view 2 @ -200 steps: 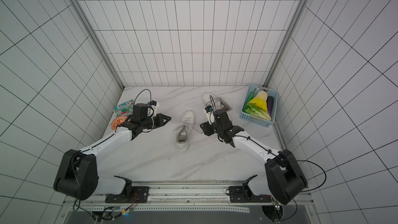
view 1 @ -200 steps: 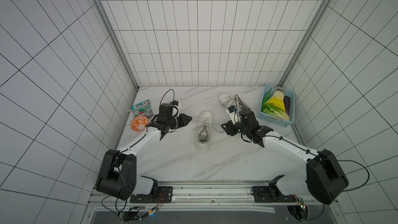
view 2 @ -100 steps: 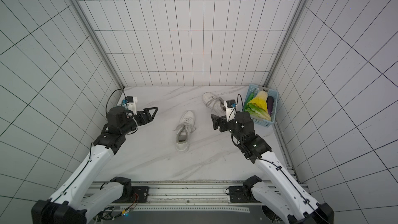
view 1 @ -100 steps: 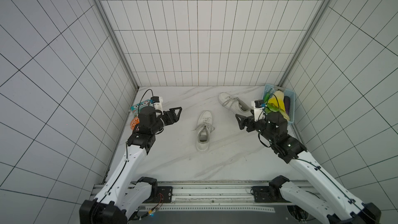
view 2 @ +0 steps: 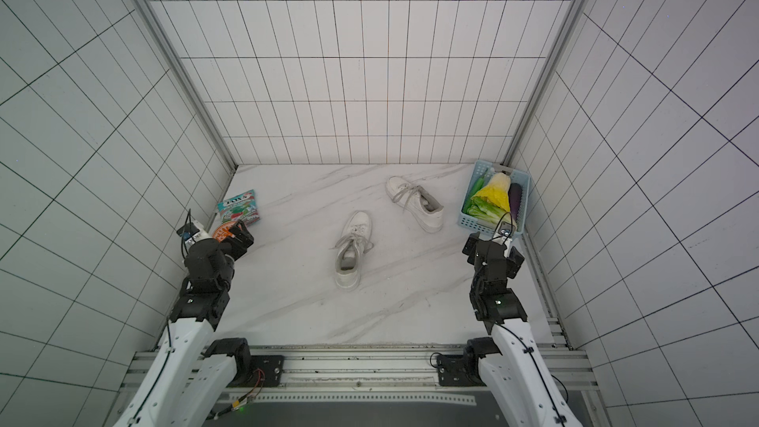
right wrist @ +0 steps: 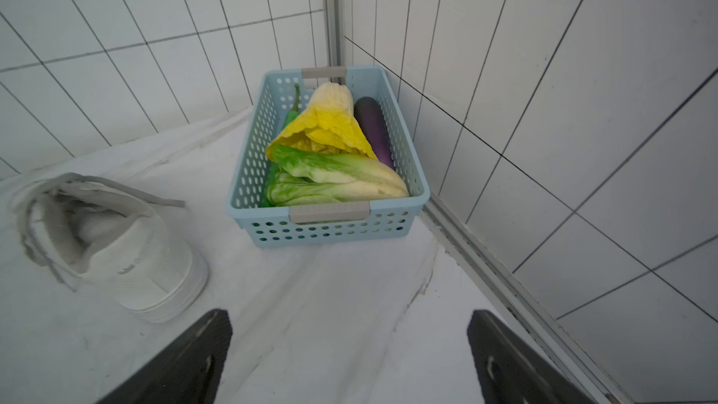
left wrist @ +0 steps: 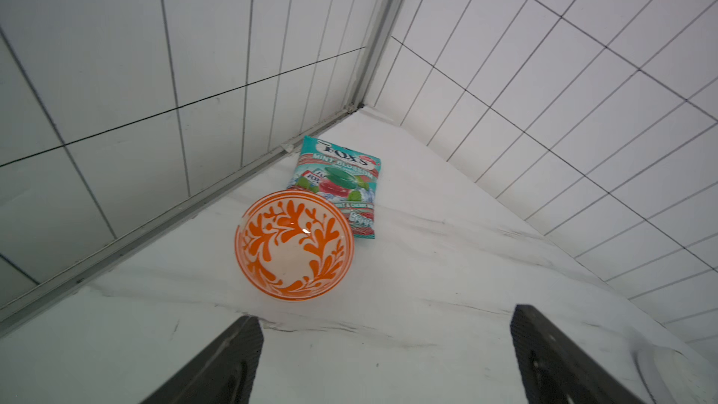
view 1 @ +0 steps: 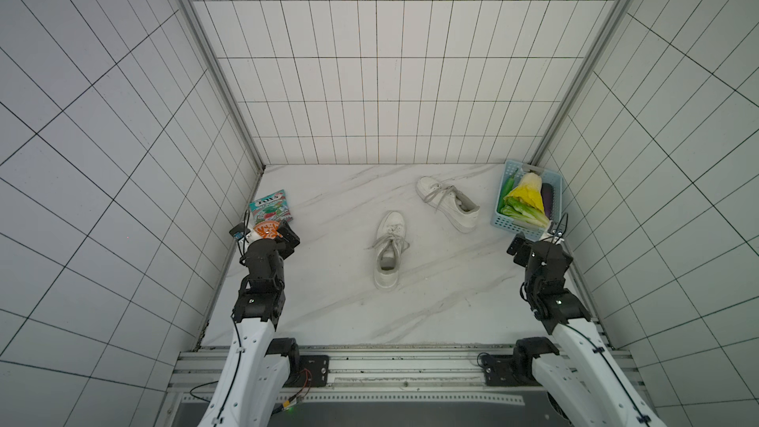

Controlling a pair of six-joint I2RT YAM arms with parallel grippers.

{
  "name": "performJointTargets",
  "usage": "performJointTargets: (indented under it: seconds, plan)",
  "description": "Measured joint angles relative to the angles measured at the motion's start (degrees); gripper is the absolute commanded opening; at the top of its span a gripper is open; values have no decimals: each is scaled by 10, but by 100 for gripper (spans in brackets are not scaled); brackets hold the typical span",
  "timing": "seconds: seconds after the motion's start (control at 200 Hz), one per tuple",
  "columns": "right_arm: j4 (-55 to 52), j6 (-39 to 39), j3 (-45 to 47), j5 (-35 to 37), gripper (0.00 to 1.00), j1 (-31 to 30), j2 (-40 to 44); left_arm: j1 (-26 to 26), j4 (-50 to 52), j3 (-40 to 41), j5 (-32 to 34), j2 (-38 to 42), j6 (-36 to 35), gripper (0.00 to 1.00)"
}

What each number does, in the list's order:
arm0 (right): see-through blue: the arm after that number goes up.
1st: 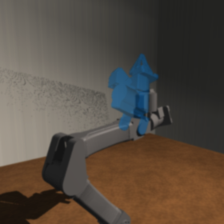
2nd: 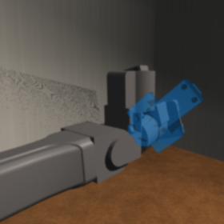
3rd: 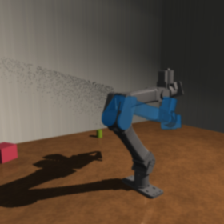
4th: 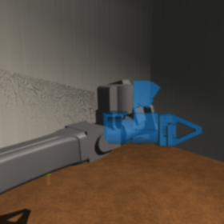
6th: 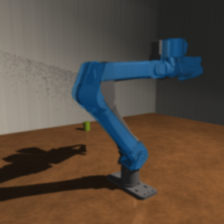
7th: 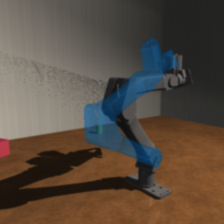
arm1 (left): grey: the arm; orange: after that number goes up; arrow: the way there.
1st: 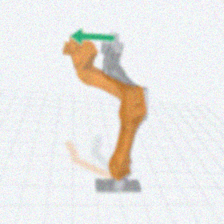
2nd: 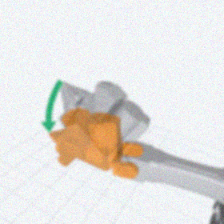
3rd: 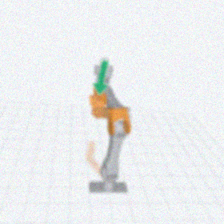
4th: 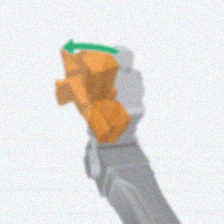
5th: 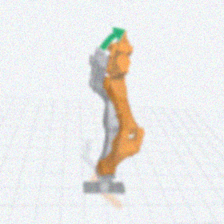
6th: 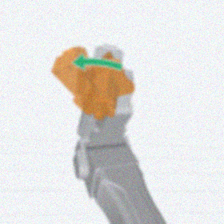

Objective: Tie the shoes
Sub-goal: Reset both arms

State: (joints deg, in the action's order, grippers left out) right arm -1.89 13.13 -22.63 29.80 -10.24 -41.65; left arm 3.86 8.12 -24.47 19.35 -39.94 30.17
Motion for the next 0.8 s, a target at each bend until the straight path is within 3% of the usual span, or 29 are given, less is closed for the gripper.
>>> performJointTargets:
  seconds: [0.185,0.59,0.8]
  plan:
    - [133,-30,67,-50,99,39,-124,14,-46,44,52,-33,-14,98]
    - [495,-118,56,-216,99,81,-426,16,-177,47,20,-205,-39,98]
    - [482,-112,-5,-264,99,119,-470,16,-271,49,-19,-264,-83,98]
